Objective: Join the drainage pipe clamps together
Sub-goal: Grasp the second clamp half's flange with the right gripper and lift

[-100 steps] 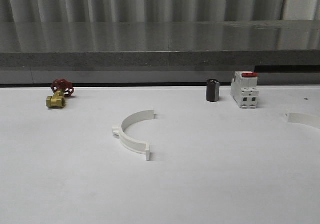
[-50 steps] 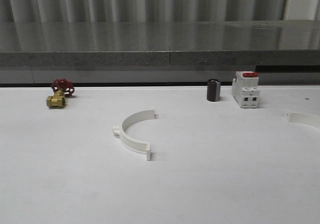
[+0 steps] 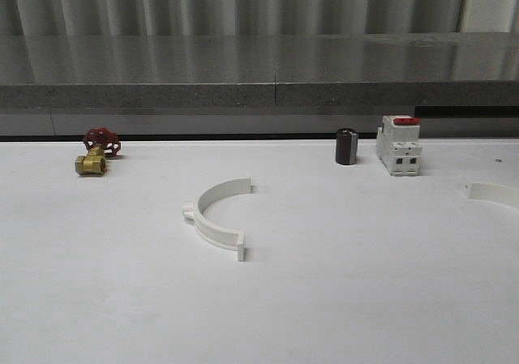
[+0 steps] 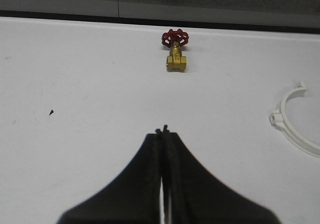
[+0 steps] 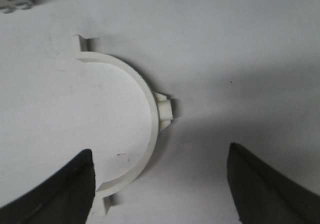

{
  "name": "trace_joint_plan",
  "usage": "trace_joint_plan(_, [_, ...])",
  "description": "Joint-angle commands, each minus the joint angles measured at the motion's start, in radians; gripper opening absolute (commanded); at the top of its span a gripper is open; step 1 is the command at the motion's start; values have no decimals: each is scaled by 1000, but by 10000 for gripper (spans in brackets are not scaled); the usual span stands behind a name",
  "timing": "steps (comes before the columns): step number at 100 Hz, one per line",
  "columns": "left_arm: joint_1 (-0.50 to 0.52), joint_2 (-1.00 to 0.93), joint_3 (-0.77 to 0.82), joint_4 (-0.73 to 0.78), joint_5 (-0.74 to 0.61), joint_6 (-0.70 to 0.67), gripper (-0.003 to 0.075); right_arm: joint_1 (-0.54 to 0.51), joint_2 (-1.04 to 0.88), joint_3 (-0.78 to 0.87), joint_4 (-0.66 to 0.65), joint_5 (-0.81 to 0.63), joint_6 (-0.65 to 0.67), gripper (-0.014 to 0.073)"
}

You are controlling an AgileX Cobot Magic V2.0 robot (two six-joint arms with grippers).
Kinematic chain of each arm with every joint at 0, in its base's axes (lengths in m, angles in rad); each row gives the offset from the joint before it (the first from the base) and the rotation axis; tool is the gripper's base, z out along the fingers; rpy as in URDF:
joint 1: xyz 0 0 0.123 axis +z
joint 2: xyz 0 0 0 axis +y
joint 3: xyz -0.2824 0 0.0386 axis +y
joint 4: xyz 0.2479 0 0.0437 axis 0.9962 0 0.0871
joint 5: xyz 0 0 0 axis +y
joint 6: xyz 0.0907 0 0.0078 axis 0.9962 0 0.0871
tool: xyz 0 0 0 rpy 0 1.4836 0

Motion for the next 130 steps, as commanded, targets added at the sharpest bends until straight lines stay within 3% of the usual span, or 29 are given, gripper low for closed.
trace_joint_plan(1, [1,-1,-26,-8,-73,1,-20,-14,37,-52,0,-52,-43,552])
trace_joint_plan(59, [1,-1,-26,-8,-73,1,-20,-15,278,-84,0,-154,-86,532])
trace_joint_plan(68, [1,-1,-26,-8,-73,1,-20,-15,281,-84,1,-153,-86,433])
trace_joint_plan(85, [1,-1,-26,-8,-73,1,-20,-15,281,-84,11,-145,-86,134])
trace_joint_plan(97, [1,-1,-26,-8,-73,1,-20,-15,281,-84,11,-139,-86,-6])
trace_joint_plan(106, [1,-1,-26,-8,-73,1,-20,-15,281,-84,11,-151,-86,-56])
trace_joint_plan(130, [1,-1,-26,-8,-73,1,-20,-2,271,-115,75,-110,-85,-56])
